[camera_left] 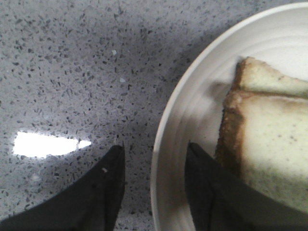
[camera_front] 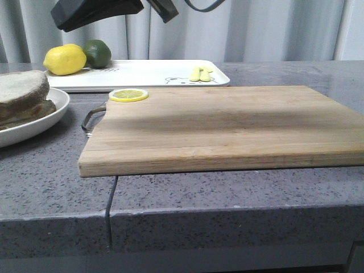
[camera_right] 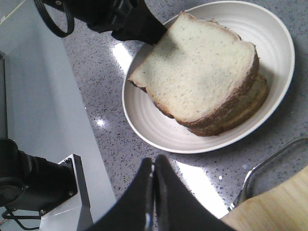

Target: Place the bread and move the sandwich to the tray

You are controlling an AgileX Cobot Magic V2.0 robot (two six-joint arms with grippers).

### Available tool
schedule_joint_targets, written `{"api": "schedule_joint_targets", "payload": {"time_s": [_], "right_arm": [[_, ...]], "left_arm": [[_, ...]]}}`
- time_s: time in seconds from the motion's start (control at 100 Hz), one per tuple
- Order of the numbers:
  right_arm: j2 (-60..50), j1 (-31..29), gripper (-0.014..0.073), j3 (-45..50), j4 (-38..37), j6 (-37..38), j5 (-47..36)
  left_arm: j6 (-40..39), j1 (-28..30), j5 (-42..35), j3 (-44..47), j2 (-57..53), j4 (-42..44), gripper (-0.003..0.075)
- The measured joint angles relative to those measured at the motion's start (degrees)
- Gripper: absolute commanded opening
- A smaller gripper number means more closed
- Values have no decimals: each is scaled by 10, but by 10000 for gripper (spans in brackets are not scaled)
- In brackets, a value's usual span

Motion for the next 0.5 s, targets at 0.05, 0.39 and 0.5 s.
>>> {"api": "schedule_joint_targets", "payload": {"time_s": [0.05, 0.39, 0.5], "right_arm": [[0, 0, -69, 0, 0, 0, 2], [0, 0, -69, 0, 0, 0, 6], [0, 0, -69, 0, 0, 0, 6]], "left_arm": [[0, 0, 0, 0, 6, 0, 273], [1, 0, -1, 0, 26, 0, 229], [1, 0, -1, -2, 26, -1, 144]]}}
